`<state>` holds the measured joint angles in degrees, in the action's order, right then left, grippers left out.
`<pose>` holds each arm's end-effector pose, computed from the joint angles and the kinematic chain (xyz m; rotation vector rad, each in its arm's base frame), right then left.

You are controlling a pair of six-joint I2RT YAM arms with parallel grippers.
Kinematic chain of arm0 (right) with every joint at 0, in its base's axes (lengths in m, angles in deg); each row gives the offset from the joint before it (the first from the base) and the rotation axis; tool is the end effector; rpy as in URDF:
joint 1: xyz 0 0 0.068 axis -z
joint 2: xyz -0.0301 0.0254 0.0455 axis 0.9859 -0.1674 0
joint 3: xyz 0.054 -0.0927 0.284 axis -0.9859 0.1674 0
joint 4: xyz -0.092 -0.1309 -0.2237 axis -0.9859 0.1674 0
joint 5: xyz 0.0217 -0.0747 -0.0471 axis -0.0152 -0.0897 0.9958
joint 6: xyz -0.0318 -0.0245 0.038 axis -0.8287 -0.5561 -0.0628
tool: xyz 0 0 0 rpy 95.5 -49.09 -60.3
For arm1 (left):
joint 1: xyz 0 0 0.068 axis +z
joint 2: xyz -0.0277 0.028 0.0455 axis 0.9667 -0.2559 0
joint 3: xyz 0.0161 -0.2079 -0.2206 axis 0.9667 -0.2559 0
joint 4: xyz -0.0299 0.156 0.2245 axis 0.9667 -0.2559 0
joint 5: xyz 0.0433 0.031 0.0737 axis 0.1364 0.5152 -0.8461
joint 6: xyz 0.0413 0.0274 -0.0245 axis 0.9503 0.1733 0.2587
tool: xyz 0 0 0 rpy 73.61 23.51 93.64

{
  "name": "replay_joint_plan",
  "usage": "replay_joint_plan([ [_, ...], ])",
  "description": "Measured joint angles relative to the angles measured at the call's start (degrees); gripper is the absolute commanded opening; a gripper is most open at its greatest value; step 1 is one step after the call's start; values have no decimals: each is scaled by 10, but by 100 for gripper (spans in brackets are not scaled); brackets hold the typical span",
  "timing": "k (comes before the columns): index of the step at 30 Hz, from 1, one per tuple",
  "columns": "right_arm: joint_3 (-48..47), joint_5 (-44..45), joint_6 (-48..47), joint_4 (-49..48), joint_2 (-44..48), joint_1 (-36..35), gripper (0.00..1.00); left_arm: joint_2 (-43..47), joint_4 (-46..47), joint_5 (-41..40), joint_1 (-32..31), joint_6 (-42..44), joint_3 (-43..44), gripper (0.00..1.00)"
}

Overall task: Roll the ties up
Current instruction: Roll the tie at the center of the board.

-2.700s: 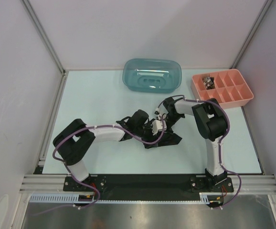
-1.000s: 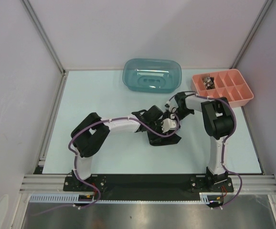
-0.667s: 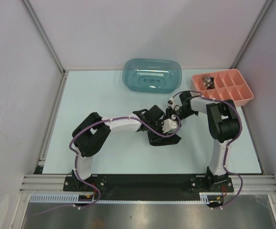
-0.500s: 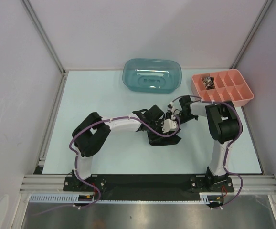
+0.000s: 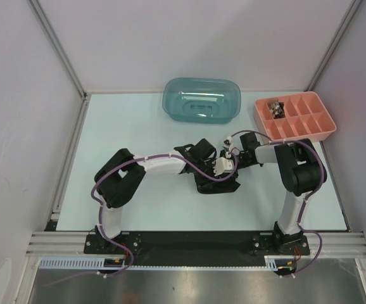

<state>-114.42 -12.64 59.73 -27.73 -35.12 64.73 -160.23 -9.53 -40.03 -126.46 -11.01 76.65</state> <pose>0.3229 0.1239 0.1233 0.1318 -2.6956 -1.6073 0.2540 -0.3383 0.1751 1.7549 2.0000 -0.6313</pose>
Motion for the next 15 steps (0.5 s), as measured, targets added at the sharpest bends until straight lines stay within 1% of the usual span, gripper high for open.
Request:
replay_joint_plan([
  [4, 9, -17, -2, -14, 7, 2, 49, 0, 0, 2, 1, 0, 0, 25],
  [8, 17, -59, -2, -20, 21, 0, 49, 0, 2, 3, 1, 0, -1, 25],
  [15, 41, -76, 37, -80, 29, 0, 50, 0, 2, 5, 2, 0, -2, 25],
])
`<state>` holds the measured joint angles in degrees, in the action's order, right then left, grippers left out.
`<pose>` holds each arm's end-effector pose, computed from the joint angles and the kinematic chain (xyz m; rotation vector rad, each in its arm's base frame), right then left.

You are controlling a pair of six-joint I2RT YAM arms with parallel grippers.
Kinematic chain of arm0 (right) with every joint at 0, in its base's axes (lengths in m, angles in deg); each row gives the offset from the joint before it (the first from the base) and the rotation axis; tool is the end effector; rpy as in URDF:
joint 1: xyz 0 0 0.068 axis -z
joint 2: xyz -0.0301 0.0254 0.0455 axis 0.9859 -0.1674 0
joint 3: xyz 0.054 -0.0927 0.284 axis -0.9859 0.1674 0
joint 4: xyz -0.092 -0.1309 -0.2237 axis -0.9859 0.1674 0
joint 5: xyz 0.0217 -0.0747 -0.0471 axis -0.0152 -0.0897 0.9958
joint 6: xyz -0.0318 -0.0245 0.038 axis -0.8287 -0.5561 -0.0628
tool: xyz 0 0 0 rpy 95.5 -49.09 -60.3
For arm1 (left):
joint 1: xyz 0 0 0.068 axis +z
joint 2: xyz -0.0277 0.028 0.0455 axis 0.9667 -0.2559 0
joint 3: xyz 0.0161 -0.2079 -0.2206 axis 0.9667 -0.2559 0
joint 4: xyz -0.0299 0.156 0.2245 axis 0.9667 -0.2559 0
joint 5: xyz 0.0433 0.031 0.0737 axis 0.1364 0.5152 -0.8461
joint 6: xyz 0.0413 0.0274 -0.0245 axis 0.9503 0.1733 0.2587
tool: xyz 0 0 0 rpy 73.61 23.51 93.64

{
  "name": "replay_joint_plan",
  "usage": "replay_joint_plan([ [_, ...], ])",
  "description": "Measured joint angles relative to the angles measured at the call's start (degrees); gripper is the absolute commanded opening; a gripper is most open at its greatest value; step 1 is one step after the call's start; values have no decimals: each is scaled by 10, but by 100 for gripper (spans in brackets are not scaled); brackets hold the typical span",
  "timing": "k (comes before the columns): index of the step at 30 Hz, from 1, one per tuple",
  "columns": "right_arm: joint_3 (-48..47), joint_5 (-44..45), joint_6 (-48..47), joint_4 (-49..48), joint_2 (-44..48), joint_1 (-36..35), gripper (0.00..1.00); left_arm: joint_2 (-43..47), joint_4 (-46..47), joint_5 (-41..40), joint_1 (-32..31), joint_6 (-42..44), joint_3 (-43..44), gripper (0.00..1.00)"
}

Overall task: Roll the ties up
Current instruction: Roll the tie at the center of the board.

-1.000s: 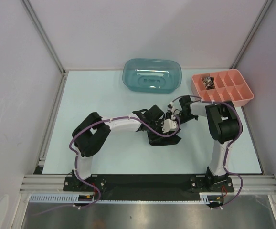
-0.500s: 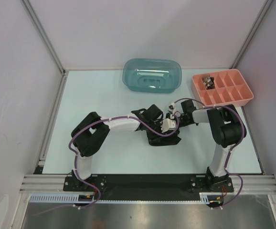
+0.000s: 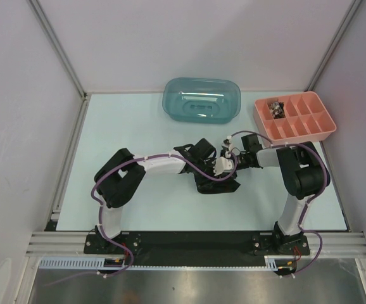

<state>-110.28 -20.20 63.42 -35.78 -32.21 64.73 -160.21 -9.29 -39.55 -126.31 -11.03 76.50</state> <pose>0.3122 0.1233 0.1324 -0.1912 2.5630 1.7887 0.2545 -0.3376 0.1748 1.7528 1.9983 -0.6418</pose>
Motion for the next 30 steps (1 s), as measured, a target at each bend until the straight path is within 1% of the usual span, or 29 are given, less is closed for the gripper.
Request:
replay_joint_plan([
  [3, 1, 3, 3, -6, 0, -3, 49, 0, 0, 3, 2, -1, 0, 25],
  [5, 1, 3, 4, -10, -3, -4, 46, 0, 0, 5, 3, -2, 0, 25],
  [7, 1, 4, 5, -16, -9, -7, 40, 0, 0, 5, 3, -1, 0, 26],
  [8, 0, 4, 5, -17, -14, -8, 36, 0, 0, 5, 3, 0, -1, 26],
  [9, -1, 5, 3, -17, -19, -8, 30, 0, 0, 5, 3, 0, -1, 26],
  [11, -3, 6, -2, -13, -26, -8, 21, 0, 0, 5, 3, 1, -2, 27],
  [12, -5, 7, -5, -9, -29, -9, 12, 0, 0, 5, 3, 1, -2, 27],
  [15, -14, 7, -18, 8, -33, -9, 0, 1, 3, 5, 3, 2, -4, 32],
  [18, -28, 10, -41, 38, -37, -11, 0, 5, 10, 10, 7, 1, -11, 41],
  [19, -34, 12, -48, 51, -39, -12, 0, 7, 14, 13, 9, 0, -15, 47],
  [21, -45, 14, -63, 73, -42, -13, 0, 12, 26, 19, 13, -3, -25, 52],
  [22, -49, 16, -70, 82, -42, -14, 0, 15, 33, 22, 15, -3, -30, 57],
  [25, -59, 23, -91, 115, -42, -19, 0, 30, 50, 31, 19, -9, -52, 66],
  [30, -70, 42, -121, 168, -43, -20, 0, 59, 60, 42, 26, -23, -87, 73],
])
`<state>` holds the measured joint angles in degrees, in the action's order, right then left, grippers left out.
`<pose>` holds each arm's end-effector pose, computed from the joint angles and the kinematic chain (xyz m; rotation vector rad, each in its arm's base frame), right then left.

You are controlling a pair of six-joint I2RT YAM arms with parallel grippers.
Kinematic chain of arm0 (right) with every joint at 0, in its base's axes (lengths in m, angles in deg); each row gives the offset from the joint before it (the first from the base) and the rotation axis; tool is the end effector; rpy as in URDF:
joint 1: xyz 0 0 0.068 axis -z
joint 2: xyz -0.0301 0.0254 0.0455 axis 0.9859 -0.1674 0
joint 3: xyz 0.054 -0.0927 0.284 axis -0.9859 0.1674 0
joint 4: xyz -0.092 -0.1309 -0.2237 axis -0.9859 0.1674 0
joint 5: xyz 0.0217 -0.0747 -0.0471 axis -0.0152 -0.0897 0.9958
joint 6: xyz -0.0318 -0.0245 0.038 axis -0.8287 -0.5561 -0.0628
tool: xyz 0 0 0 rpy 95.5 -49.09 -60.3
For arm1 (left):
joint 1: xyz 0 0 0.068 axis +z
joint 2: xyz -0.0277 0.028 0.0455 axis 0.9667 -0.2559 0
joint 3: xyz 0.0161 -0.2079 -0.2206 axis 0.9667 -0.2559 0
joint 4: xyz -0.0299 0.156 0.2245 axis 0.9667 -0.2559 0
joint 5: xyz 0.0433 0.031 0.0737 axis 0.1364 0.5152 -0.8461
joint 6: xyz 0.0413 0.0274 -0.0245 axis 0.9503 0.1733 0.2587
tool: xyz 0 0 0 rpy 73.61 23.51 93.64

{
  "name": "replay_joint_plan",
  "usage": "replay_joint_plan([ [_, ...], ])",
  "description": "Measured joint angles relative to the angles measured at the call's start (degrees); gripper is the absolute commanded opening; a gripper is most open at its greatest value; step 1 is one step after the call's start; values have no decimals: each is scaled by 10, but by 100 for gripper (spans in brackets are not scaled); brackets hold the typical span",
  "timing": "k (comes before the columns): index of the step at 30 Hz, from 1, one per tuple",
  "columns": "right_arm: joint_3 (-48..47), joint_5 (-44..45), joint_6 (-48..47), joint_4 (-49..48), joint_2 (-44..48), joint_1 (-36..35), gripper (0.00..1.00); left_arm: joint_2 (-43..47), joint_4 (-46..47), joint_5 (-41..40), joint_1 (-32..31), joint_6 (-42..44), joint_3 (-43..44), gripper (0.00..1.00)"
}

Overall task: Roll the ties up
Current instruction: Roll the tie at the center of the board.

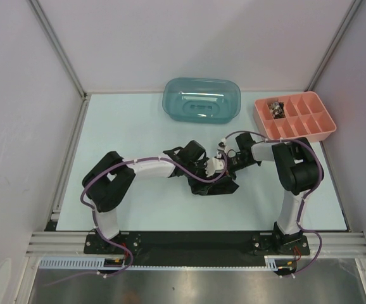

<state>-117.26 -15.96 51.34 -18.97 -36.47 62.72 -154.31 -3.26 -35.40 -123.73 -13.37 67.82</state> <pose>0.3176 0.1361 0.1241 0.2824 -2.6015 -1.6115 0.2477 -0.3049 0.1774 1.6599 1.9956 -0.7377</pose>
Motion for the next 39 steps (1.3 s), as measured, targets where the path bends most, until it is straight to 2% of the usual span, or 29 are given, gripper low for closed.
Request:
replay_joint_plan([
  [16, -32, 80, -22, 101, 0, 16, 0, 78, 38, 8, 14, -9, -73, 83],
  [17, -36, 86, -22, 107, 0, 17, 0, 78, 42, 8, 14, -9, -73, 84],
  [18, -39, 95, -23, 114, 1, 17, 0, 78, 46, 9, 14, -9, -74, 89],
  [20, -46, 113, -24, 128, 1, 17, 0, 78, 53, 13, 14, -8, -74, 90],
  [27, -64, 206, -36, 166, 0, 15, 0, 66, 85, 17, 10, -9, -70, 91],
  [35, -83, 235, -41, 189, -5, 5, 0, 18, 112, 17, -2, -10, -42, 94],
  [38, -89, 235, -41, 196, -11, 5, 0, 9, 122, 17, -13, -10, -34, 91],
  [39, -90, 234, -41, 197, -13, 5, 0, 7, 125, 17, -17, -10, -32, 86],
])
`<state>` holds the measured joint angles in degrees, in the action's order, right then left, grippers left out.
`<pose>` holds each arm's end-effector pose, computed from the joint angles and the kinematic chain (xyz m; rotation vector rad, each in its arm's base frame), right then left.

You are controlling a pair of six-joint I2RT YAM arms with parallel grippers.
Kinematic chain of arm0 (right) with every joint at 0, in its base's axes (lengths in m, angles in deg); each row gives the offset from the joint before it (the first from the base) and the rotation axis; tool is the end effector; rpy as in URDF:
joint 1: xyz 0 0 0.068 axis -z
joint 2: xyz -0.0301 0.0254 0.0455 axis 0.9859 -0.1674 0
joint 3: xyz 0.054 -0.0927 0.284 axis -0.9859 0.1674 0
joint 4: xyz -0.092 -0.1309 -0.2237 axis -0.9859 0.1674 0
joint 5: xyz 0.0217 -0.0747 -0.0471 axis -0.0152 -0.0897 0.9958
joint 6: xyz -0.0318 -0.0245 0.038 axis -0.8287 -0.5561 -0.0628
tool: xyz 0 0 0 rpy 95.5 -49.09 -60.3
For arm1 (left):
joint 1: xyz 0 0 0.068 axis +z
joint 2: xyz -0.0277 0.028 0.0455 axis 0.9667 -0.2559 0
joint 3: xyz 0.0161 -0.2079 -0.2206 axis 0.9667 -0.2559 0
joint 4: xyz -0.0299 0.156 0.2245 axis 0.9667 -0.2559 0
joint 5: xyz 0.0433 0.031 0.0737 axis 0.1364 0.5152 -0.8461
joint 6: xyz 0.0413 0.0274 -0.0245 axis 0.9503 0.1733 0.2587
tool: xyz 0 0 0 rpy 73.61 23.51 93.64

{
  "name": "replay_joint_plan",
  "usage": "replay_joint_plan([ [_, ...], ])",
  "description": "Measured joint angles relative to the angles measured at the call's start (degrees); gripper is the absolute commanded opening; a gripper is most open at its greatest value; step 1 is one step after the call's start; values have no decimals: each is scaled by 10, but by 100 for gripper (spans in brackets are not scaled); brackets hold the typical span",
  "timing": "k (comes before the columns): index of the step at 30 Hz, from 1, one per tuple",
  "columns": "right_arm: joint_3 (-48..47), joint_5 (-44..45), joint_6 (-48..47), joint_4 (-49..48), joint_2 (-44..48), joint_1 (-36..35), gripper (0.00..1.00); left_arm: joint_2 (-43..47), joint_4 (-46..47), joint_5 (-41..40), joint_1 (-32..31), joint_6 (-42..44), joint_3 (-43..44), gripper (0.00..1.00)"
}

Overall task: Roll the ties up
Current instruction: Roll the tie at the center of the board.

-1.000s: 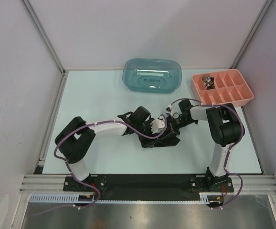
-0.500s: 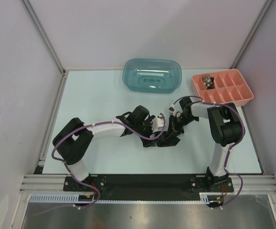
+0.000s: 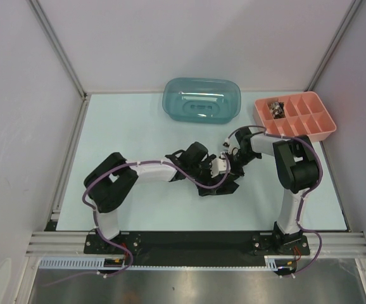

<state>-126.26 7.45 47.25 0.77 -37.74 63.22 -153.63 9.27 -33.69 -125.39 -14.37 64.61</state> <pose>0.3312 0.1270 0.1352 0.1981 -2.8546 -1.0002 0.2414 -0.3167 0.1800 1.6154 1.8138 -0.7953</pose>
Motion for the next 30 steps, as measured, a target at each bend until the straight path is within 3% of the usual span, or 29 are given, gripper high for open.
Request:
replay_joint_plan([
  [4, -3, -5, 0, 3, -4, 1, 0, -21, 9, 2, -11, 1, 14, 64],
  [5, -3, -6, 0, 3, -5, 2, 0, -29, 8, 0, -12, 1, 19, 51],
  [8, -3, -15, -2, 3, -7, 4, 1, -42, 1, -10, -9, 7, 35, 35],
  [11, -3, -29, -9, 3, -10, 8, 16, -43, -8, -12, -9, 13, 39, 28],
  [14, -4, -39, -23, 9, -10, 19, 34, -43, -16, -14, -10, 20, 43, 26],
  [19, -21, -48, -58, 41, -3, 57, 50, -43, -22, -17, -10, 26, 43, 24],
  [27, -23, -102, -81, 69, 51, 77, 53, -43, -28, -31, -16, 30, 46, 27],
  [30, -20, -114, -80, 63, 53, 59, 49, -44, -34, -34, -17, 31, 49, 32],
])
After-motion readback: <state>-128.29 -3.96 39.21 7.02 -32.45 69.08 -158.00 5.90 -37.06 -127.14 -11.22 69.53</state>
